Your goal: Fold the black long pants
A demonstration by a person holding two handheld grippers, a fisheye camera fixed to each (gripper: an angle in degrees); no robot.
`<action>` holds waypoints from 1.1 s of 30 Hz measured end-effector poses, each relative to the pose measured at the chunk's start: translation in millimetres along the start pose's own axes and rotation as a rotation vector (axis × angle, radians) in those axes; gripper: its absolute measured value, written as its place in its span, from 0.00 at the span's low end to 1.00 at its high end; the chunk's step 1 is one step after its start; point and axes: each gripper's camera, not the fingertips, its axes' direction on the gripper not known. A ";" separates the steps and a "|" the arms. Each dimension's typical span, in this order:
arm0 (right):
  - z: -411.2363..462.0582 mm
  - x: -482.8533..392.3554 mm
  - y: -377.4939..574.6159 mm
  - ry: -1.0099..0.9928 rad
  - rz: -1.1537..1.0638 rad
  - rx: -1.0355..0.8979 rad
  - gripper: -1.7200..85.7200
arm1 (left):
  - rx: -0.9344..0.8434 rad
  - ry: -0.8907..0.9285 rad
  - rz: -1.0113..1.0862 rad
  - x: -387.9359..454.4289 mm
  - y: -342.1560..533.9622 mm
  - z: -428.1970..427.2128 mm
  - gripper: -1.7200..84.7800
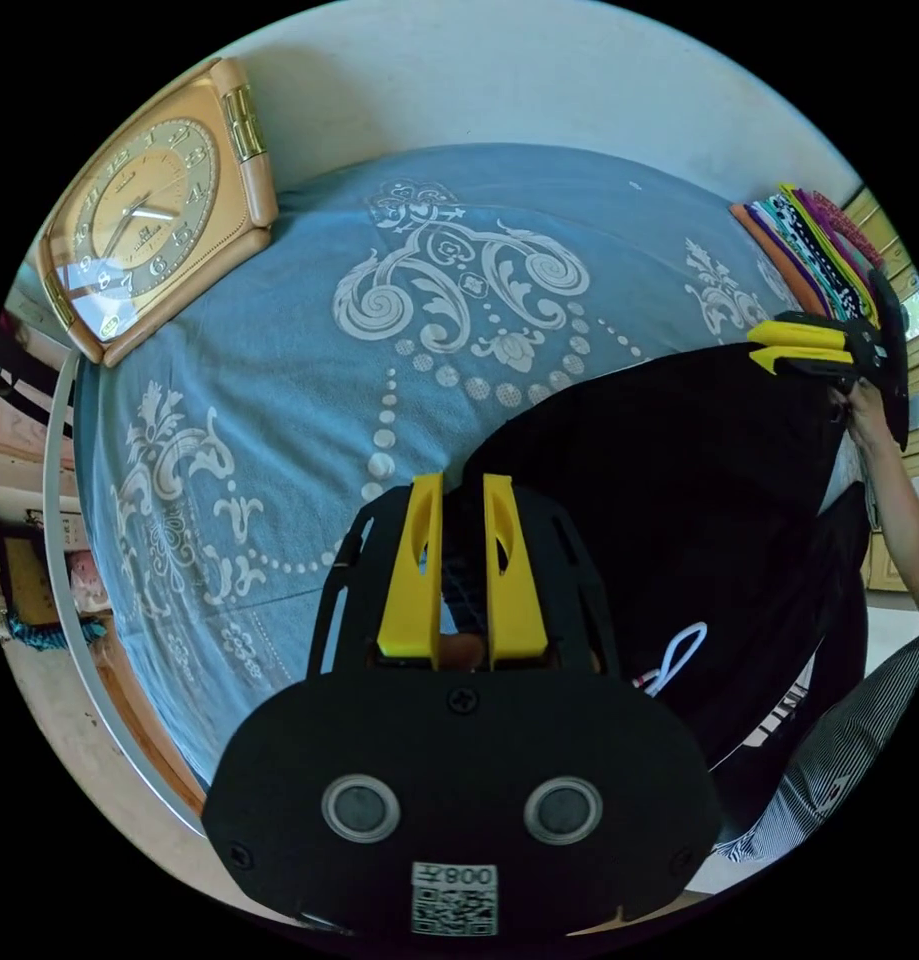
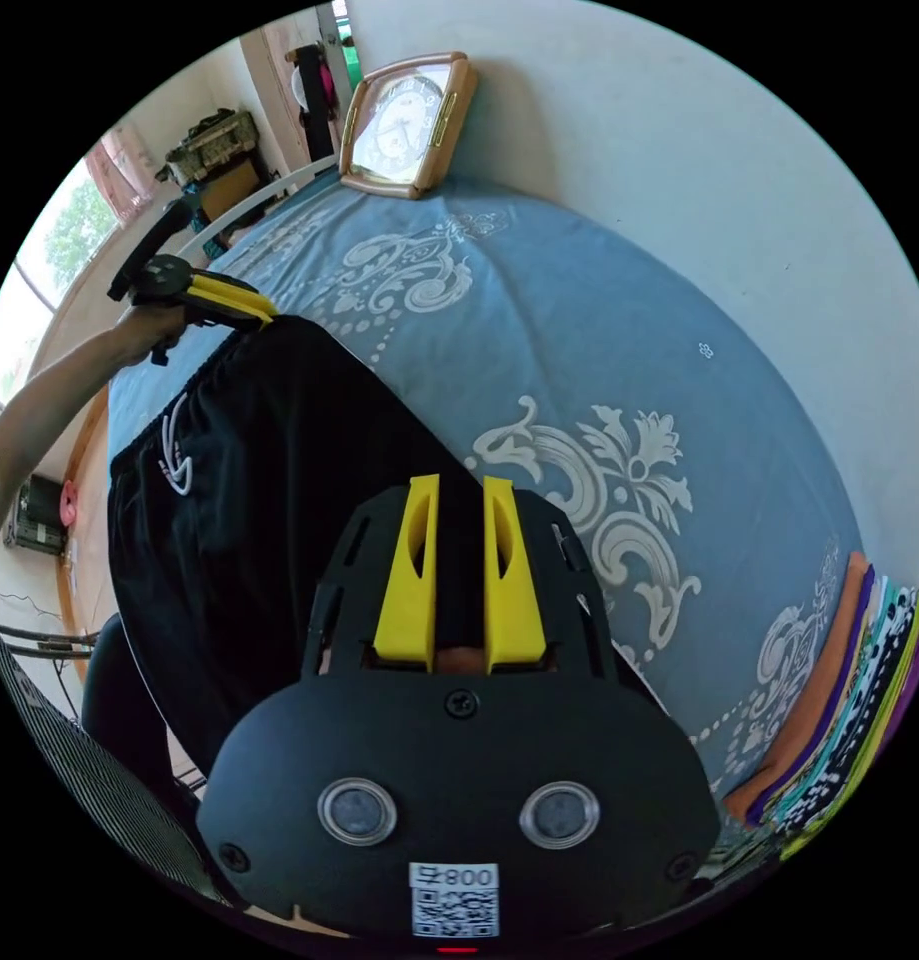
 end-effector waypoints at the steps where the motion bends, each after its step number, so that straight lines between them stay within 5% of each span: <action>1: 1.5 0.4 -3.5 0.011 -0.008 -0.026 0.11 | 0.002 0.000 0.000 -0.1 -2.1 -0.5 0.11; 19: -37.5 -14.0 8.5 0.056 -0.026 -0.119 0.05 | -0.017 -0.136 0.047 4.7 -62.6 -64.0 0.05; 33: -115.3 -25.5 60.4 -0.012 0.074 -0.053 0.04 | 0.142 -0.164 -0.020 -26.1 -40.1 -243.1 0.04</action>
